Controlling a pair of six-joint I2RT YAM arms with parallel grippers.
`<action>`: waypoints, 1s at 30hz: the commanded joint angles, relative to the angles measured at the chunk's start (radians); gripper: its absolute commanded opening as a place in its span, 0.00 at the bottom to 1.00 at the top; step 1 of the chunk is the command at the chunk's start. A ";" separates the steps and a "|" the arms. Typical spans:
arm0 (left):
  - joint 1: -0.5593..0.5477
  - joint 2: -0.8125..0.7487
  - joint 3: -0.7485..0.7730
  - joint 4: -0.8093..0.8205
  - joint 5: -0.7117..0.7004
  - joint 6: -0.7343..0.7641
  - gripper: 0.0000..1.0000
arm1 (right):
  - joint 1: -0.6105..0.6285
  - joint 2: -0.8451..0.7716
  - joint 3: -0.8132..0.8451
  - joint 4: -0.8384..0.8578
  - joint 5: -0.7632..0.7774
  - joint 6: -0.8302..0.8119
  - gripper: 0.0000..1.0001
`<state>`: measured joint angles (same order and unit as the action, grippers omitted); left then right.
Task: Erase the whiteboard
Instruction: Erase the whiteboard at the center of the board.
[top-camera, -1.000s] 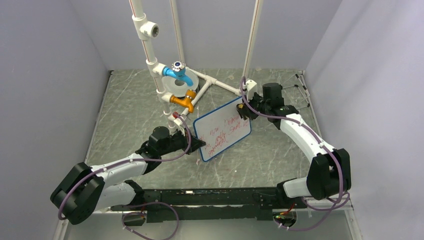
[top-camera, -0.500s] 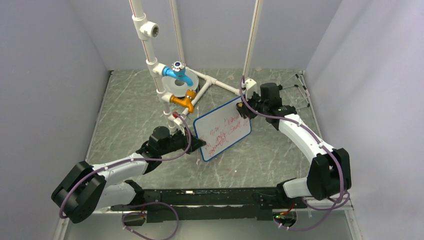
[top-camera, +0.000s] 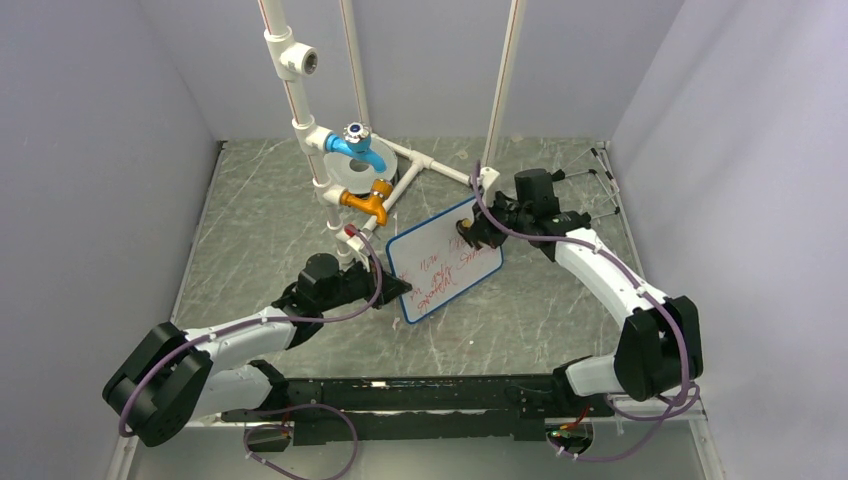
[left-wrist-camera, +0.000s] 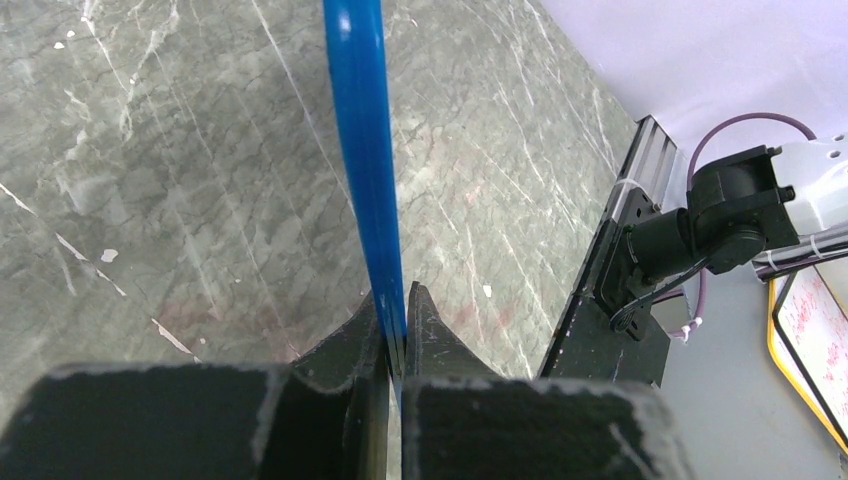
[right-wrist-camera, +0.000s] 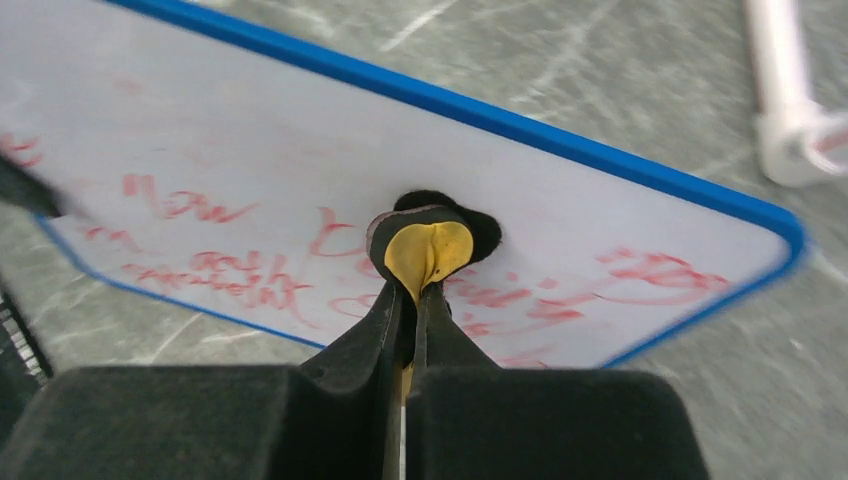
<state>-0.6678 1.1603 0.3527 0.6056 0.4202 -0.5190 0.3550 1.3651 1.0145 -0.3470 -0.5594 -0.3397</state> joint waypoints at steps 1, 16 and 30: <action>-0.014 -0.036 -0.003 0.104 0.073 0.026 0.00 | -0.070 -0.011 0.018 0.131 0.217 0.088 0.00; -0.013 -0.048 -0.022 0.123 0.069 0.022 0.00 | -0.056 -0.017 0.026 0.035 -0.094 -0.038 0.00; -0.014 -0.058 -0.017 0.107 0.070 0.031 0.00 | -0.055 -0.020 -0.003 0.024 -0.103 -0.074 0.00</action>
<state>-0.6693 1.1416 0.3264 0.6228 0.4271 -0.5133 0.2386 1.3651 1.0134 -0.3058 -0.5133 -0.3538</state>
